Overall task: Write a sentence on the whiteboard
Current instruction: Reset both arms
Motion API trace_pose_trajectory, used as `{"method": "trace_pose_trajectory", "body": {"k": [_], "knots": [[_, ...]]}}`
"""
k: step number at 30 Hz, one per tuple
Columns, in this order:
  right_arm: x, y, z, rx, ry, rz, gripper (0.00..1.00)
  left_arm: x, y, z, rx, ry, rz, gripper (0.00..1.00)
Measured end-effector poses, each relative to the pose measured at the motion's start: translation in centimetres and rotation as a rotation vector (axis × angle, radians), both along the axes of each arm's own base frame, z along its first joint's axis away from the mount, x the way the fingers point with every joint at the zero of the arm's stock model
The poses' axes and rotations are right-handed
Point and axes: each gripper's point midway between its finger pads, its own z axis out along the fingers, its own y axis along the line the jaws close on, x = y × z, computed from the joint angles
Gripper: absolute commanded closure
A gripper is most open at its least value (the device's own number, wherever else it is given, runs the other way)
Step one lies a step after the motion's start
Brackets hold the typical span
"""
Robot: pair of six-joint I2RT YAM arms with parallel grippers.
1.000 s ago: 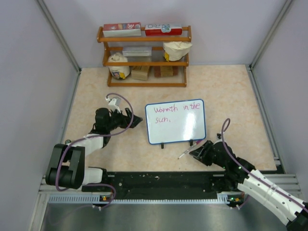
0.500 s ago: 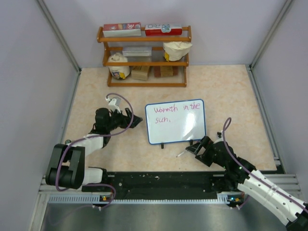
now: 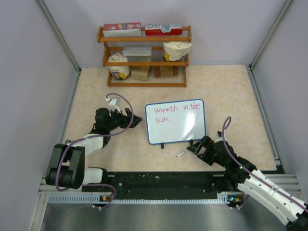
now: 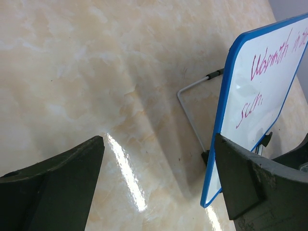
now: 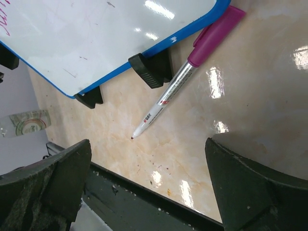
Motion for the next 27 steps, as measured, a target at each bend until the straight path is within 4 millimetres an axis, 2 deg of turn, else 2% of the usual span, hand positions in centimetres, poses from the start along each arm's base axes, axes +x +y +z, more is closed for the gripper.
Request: {"method": "trace_pose_trajectory", "body": {"k": [4, 7, 17, 20, 23, 27], "knots": [[0.2, -0.4, 0.2, -0.034, -0.019, 0.0, 0.01, 0.0, 0.0, 0.0, 0.001, 0.0, 0.002, 0.01], [0.7, -0.7, 1.2, -0.065, -0.059, 0.002, 0.01, 0.1, 0.1, 0.0, 0.003, 0.0, 0.007, 0.01], [4.3, -2.5, 8.6, -0.255, -0.316, -0.021, 0.01, 0.4, 0.8, -0.1, 0.018, 0.009, 0.06, 0.01], [5.4, -3.5, 10.3, -0.341, -0.388, -0.037, 0.01, 0.6, 1.1, 0.6, 0.021, -0.007, 0.086, 0.01], [6.3, -4.7, 11.2, -0.433, -0.434, -0.059, 0.01, 0.8, 1.6, 1.7, 0.022, -0.04, 0.118, 0.01], [7.2, -6.6, 11.3, -0.561, -0.459, -0.106, 0.01, 1.1, 2.1, 3.1, 0.024, -0.086, 0.154, 0.01]]}}
